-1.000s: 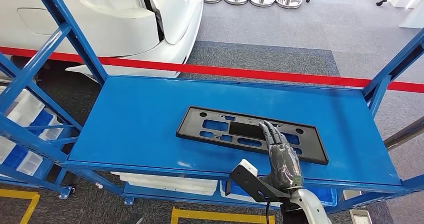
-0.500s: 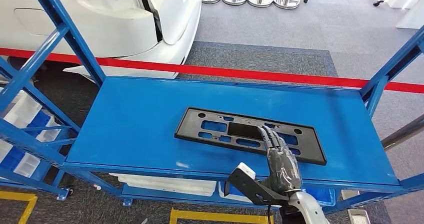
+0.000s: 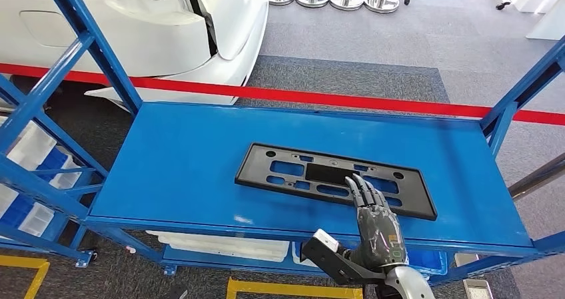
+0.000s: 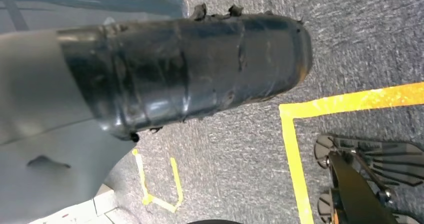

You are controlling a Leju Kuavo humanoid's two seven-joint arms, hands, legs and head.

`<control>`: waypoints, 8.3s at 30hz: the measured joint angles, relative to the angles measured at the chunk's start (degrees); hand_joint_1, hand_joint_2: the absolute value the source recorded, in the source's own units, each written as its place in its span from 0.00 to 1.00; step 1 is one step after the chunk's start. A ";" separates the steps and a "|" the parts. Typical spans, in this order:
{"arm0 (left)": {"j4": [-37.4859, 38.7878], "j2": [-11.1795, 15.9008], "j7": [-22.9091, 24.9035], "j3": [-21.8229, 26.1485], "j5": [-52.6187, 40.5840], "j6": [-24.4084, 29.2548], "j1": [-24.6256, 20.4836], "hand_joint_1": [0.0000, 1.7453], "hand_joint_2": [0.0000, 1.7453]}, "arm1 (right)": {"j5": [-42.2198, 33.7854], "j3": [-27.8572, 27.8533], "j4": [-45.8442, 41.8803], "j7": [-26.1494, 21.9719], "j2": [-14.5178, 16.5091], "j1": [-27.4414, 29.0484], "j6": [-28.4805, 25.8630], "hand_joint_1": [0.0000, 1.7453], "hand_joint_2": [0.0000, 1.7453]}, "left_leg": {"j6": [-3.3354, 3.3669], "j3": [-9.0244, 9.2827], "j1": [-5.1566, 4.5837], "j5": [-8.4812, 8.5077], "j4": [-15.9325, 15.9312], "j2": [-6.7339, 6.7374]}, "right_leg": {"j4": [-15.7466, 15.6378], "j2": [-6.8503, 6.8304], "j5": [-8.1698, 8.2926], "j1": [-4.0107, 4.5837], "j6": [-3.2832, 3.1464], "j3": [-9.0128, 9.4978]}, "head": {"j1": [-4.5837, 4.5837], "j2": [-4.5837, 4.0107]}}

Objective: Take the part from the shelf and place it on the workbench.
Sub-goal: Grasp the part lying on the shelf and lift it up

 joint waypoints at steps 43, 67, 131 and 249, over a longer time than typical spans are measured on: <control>0.54 0.92 0.61 -0.13 1.79 0.72 -1.02 0.00 0.00 | -1.32 5.93 3.18 -2.22 3.63 -1.82 4.48 0.00 1.00 | -1.57 -1.71 0.56 -0.23 3.45 0.18 | -0.24 0.29 -0.24 -0.56 -0.27 1.50 | -0.24 0.00; 0.54 0.18 0.85 -0.11 3.91 1.37 -0.11 0.00 0.00 | 1.39 2.17 -1.08 6.98 -6.90 5.65 -2.52 0.00 1.00 | -1.35 -5.55 0.33 -6.33 11.73 0.20 | -1.37 0.00 0.45 -0.65 -0.87 1.60 | -0.18 0.00; 0.51 0.72 0.94 -2.90 4.32 -1.89 0.13 0.00 0.00 | 4.30 -20.43 1.64 4.20 -6.80 7.03 1.74 0.00 1.00 | -1.34 -7.64 0.01 -6.74 16.27 0.04 | -0.39 -0.06 0.21 -1.12 -0.53 0.83 | -0.27 0.00; -0.14 -0.59 -0.85 -8.55 6.72 -1.60 0.73 0.00 0.00 | -31.32 -29.63 7.76 -19.68 6.28 0.57 -10.58 1.00 1.00 | -1.13 -3.07 0.12 -3.94 6.49 -0.44 | -1.13 -0.42 1.09 -0.84 -0.60 0.64 | -0.27 0.00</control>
